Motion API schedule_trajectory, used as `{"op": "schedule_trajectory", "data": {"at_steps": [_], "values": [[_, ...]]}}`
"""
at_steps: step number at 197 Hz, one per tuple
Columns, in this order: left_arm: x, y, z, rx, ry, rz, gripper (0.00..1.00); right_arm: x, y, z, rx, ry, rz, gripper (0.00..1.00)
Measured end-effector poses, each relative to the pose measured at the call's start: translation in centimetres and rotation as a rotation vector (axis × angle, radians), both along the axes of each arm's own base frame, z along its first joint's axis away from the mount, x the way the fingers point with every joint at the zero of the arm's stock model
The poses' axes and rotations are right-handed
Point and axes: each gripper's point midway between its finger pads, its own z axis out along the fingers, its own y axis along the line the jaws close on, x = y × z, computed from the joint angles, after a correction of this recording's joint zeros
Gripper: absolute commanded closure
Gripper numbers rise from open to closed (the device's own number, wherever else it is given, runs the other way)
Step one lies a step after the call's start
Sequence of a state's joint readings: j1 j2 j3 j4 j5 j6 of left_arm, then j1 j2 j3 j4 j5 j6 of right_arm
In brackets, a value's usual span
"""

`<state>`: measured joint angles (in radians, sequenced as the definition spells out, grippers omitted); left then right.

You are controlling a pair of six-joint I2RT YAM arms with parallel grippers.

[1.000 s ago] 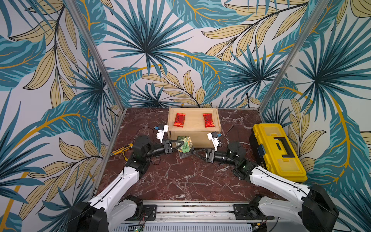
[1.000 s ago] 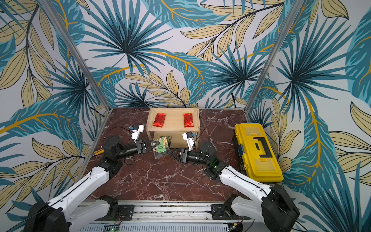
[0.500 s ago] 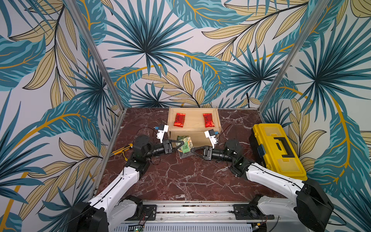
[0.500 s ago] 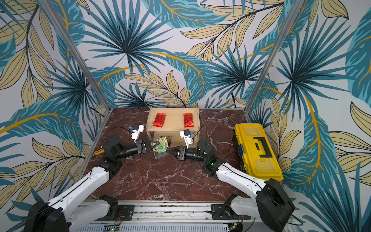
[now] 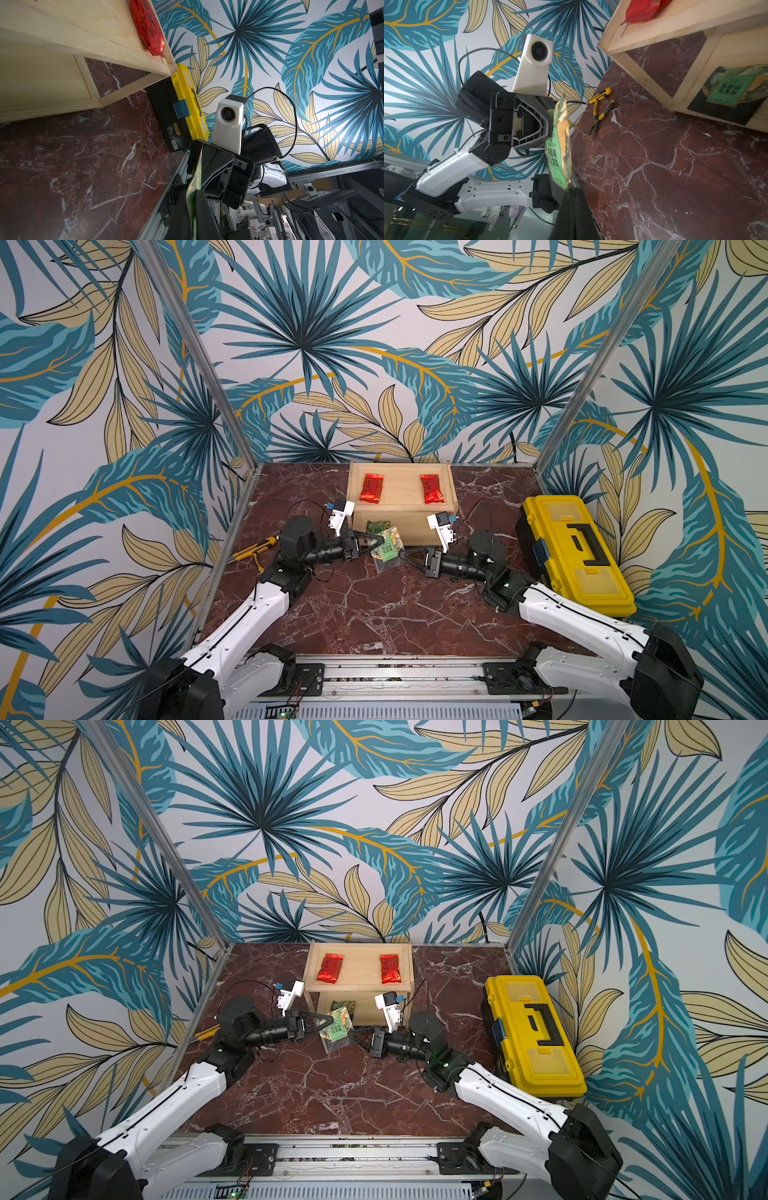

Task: Place the tea bags on the shelf by color
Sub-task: Pick up the tea bag from the center of the board, then place the tea bag on the shelf.

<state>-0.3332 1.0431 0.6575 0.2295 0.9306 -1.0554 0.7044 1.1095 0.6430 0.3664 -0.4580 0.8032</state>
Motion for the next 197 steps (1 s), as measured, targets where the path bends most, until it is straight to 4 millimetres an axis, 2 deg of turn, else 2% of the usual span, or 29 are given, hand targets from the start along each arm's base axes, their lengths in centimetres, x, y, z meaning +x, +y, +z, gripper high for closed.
{"op": "schedule_trajectory", "data": {"at_steps": [6,7,8,9,10,13,22,41,51,65,118,170,197], "values": [[-0.2,0.0,0.1,0.008,0.031,-0.008,1.00,0.0,-0.3,0.1,-0.009,-0.027,-0.018,1.00],[-0.2,0.0,0.1,0.008,0.031,-0.008,0.52,0.0,-0.3,0.1,-0.010,-0.028,-0.018,1.00],[-0.2,0.0,0.1,0.010,0.034,-0.009,0.26,0.0,-0.3,0.1,-0.010,-0.030,-0.019,1.00],[-0.2,0.0,0.1,0.010,0.036,-0.010,0.13,0.0,-0.3,0.1,-0.012,-0.033,-0.022,1.00],[-0.2,0.0,0.1,0.013,0.034,-0.010,0.07,0.0,-0.3,0.1,-0.013,-0.035,-0.023,1.00],[-0.2,0.0,0.0,0.024,0.026,-0.010,0.01,0.1,-0.4,0.1,-0.016,-0.043,-0.031,1.00],[0.5,0.6,0.0,0.058,-0.006,0.033,0.00,0.8,-1.4,-1.0,-0.055,-0.042,-0.092,1.00],[2.9,2.6,0.7,0.141,-0.110,0.162,0.00,2.6,-4.2,-5.3,-0.180,0.009,-0.236,1.00],[3.5,3.1,1.0,0.177,-0.143,0.197,0.00,2.8,-4.9,-7.1,-0.234,0.034,-0.267,1.00],[4.1,3.7,1.0,0.228,-0.172,0.237,0.00,3.1,-5.5,-8.6,-0.282,0.049,-0.295,1.00],[4.7,4.7,-0.4,0.324,-0.188,0.281,0.00,4.7,-6.2,-10.8,-0.376,0.026,-0.361,1.00],[4.4,4.8,-0.6,0.338,-0.186,0.280,0.00,6.6,-5.7,-13.7,-0.456,0.000,-0.360,1.00],[4.0,5.0,-0.4,0.345,-0.193,0.280,0.00,7.6,-5.2,-14.1,-0.464,-0.018,-0.353,1.00]]}}
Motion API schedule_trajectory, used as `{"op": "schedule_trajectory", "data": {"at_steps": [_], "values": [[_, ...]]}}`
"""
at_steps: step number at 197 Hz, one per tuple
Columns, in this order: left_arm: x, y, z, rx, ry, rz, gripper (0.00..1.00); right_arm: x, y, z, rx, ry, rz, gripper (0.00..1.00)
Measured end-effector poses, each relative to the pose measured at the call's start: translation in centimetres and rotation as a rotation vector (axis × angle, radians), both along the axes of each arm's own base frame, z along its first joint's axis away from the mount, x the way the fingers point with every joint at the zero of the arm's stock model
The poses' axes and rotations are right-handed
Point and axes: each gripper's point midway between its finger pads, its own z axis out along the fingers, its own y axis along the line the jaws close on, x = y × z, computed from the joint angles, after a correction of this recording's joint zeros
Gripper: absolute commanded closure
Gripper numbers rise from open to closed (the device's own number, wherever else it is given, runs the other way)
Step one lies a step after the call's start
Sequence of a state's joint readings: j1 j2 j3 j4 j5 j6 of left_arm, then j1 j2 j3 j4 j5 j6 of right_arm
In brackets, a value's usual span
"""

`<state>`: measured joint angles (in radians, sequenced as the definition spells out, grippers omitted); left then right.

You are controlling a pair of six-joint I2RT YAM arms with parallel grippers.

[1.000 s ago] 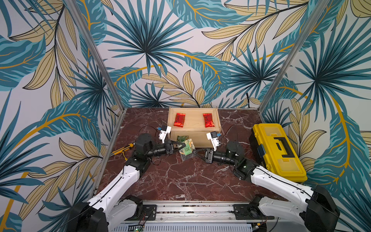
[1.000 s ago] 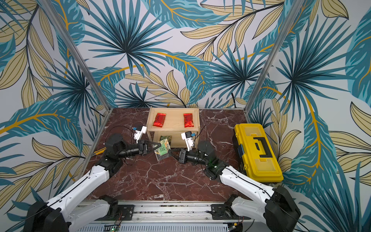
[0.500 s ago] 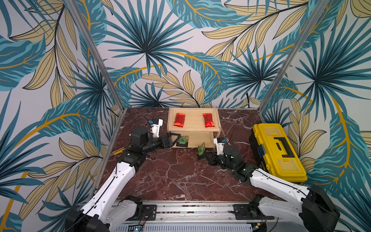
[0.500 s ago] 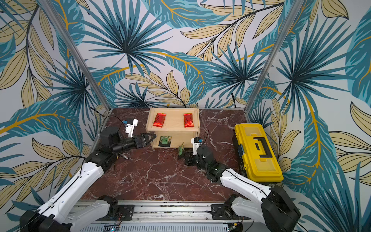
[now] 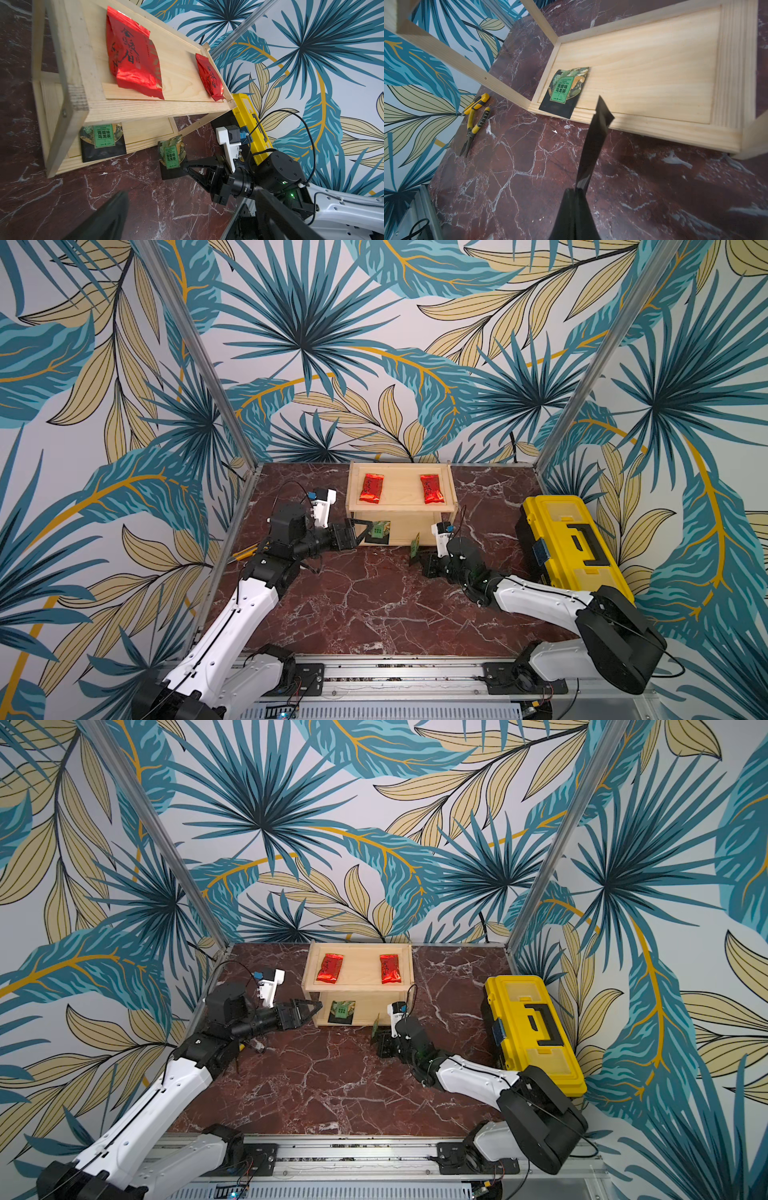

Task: Place the tea bags on the shelf by color
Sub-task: Place the tea bag on the shelf.

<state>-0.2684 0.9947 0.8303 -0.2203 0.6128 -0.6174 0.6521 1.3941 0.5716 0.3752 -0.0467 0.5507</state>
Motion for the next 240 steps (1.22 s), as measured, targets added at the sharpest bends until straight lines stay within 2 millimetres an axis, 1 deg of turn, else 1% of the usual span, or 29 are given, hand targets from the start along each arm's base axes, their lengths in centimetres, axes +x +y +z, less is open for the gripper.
{"op": "schedule_trajectory", "data": {"at_steps": [56,77,107,130,160,174,225,240], "values": [[-0.2,0.0,0.4,-0.002,-0.006,0.001,0.00,2.6,0.7,0.8,0.016,-0.062,0.011,1.00],[-0.2,0.0,0.4,-0.005,-0.003,0.001,0.00,3.7,0.7,0.5,0.011,-0.070,0.004,1.00],[-0.2,0.0,0.5,-0.011,0.004,0.004,0.00,4.5,0.5,-0.6,-0.014,-0.063,-0.002,1.00],[-0.2,0.0,0.5,-0.013,0.005,0.005,0.00,4.9,0.0,-1.6,-0.039,-0.052,-0.017,1.00],[-0.2,0.0,0.5,-0.013,0.006,0.005,0.00,5.3,-0.6,-2.2,-0.058,-0.046,-0.039,1.00],[-0.2,0.0,0.5,-0.013,0.006,0.005,0.00,5.5,-0.9,-2.4,-0.070,-0.047,-0.057,0.94],[-0.3,0.0,0.4,-0.012,0.013,0.002,0.00,6.5,-3.0,-2.7,-0.130,-0.075,-0.170,0.93],[-0.4,0.0,0.6,-0.012,0.017,0.001,0.00,6.8,-3.5,-2.9,-0.145,-0.084,-0.201,0.89]]}}
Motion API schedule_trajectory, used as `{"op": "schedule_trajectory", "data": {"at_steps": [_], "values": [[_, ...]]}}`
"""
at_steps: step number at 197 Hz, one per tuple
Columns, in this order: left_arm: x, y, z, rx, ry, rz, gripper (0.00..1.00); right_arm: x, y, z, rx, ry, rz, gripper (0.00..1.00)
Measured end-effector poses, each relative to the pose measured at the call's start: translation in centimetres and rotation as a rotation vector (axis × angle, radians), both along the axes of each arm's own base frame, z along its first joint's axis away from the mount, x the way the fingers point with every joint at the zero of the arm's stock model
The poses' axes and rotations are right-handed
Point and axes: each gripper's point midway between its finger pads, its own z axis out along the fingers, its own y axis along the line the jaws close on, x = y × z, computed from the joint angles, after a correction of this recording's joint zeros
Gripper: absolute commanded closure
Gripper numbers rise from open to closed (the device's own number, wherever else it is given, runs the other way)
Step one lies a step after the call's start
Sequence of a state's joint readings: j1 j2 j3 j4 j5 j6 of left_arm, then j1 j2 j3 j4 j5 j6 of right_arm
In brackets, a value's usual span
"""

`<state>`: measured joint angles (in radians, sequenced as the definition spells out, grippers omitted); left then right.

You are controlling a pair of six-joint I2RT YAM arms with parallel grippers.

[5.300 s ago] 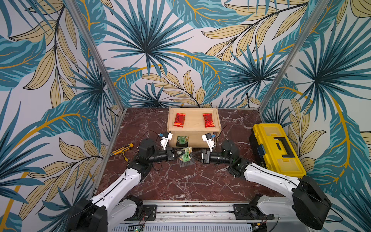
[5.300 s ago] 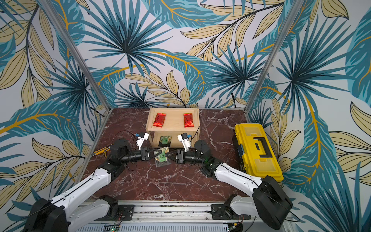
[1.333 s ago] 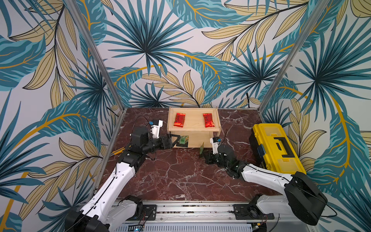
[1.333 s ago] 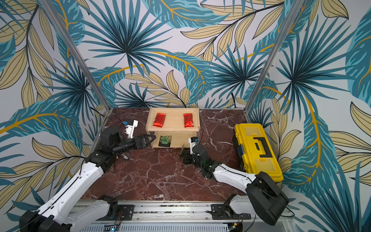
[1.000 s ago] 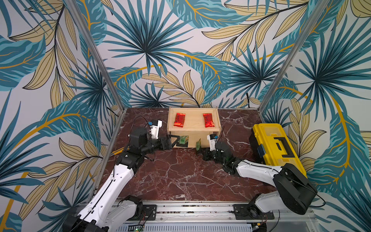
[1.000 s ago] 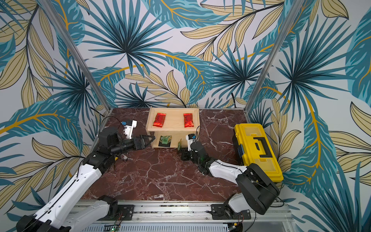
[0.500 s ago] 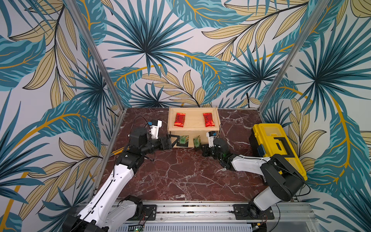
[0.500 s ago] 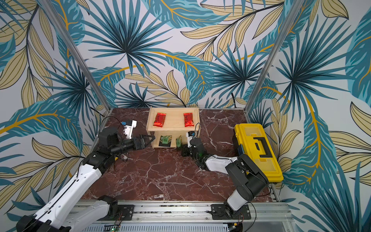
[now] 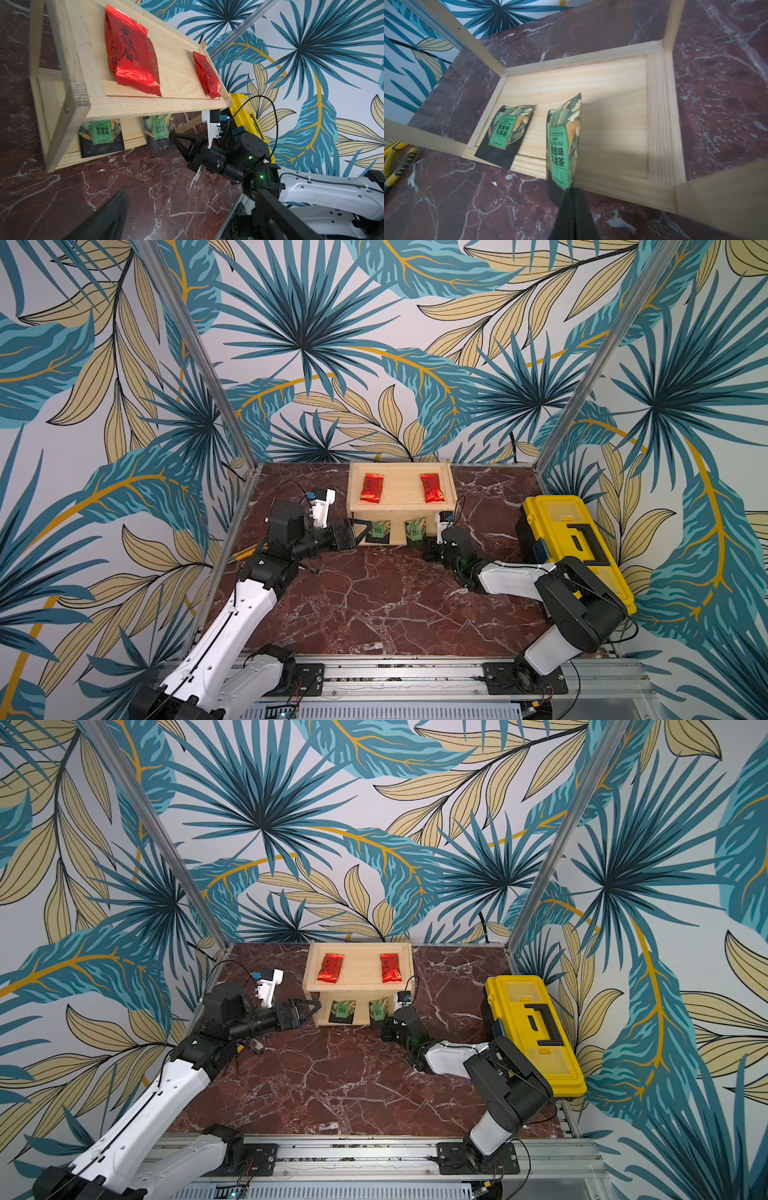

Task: Place the tea bags on the shelf by color
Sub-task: Place the tea bag on the shelf.

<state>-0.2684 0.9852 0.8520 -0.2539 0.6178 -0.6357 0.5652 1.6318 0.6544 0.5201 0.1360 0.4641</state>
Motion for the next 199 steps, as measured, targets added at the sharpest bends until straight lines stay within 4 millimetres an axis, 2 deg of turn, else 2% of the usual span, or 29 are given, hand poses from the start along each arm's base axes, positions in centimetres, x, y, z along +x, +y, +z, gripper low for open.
{"op": "schedule_trajectory", "data": {"at_steps": [73,96,128,171,199], "values": [[-0.8,0.2,1.2,-0.015,-0.023,0.004,0.00,0.8,-1.0,-1.2,-0.048,-0.014,-0.061,0.83],[-1.2,0.4,1.4,-0.016,-0.023,0.005,0.00,1.1,-1.3,-1.2,-0.056,-0.016,-0.083,0.73],[-1.7,0.5,1.4,-0.013,-0.020,0.008,0.00,1.5,-1.4,-1.1,-0.062,-0.021,-0.104,0.68],[-2.1,0.7,1.6,-0.011,-0.021,0.013,0.00,1.5,-1.2,-1.0,-0.056,-0.017,-0.091,0.67],[-2.2,0.8,1.7,-0.009,-0.027,0.014,0.00,0.5,-0.2,0.2,-0.012,-0.016,-0.024,0.67]]}}
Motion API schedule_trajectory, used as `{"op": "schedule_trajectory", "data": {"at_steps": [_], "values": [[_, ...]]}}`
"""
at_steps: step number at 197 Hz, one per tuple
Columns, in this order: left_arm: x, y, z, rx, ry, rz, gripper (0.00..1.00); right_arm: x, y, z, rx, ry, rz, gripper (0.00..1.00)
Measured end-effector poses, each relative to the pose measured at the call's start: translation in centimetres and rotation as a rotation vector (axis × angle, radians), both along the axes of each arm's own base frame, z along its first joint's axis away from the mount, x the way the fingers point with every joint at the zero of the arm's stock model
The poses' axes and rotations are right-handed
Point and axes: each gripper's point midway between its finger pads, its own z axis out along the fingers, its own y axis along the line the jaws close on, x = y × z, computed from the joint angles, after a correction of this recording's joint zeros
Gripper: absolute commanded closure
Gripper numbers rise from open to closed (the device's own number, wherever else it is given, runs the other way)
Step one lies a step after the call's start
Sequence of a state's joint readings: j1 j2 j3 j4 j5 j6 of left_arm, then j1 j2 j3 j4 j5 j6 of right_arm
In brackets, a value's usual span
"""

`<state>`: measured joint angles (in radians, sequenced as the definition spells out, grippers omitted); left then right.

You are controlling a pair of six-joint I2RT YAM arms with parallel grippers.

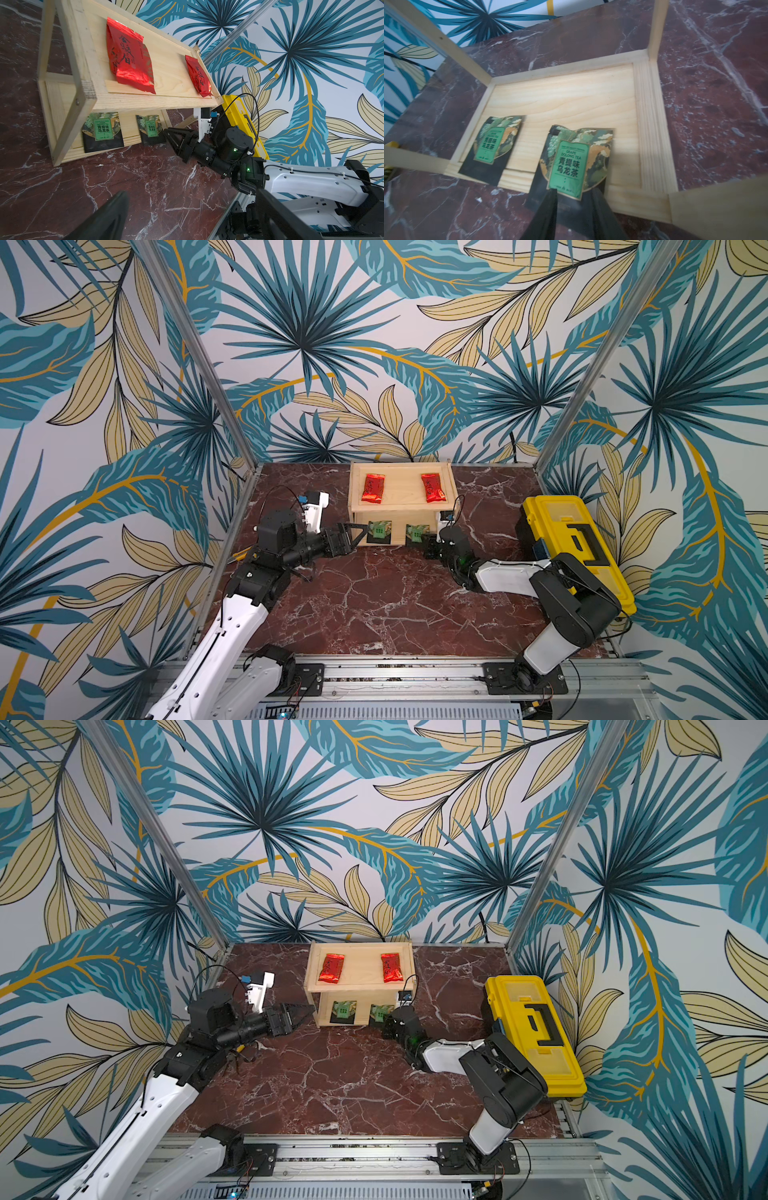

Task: Place the tea bags on the shelf by color
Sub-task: Place the tea bag on the shelf.

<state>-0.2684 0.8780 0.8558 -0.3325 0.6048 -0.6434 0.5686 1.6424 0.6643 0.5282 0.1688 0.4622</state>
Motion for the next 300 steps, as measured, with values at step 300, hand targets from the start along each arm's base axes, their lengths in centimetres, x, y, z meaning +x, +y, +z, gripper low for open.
{"op": "schedule_trajectory", "data": {"at_steps": [300], "values": [[0.3,0.6,0.3,0.013,-0.046,0.010,0.00,-2.1,3.7,-5.1,-0.151,-0.010,0.096,1.00]]}}
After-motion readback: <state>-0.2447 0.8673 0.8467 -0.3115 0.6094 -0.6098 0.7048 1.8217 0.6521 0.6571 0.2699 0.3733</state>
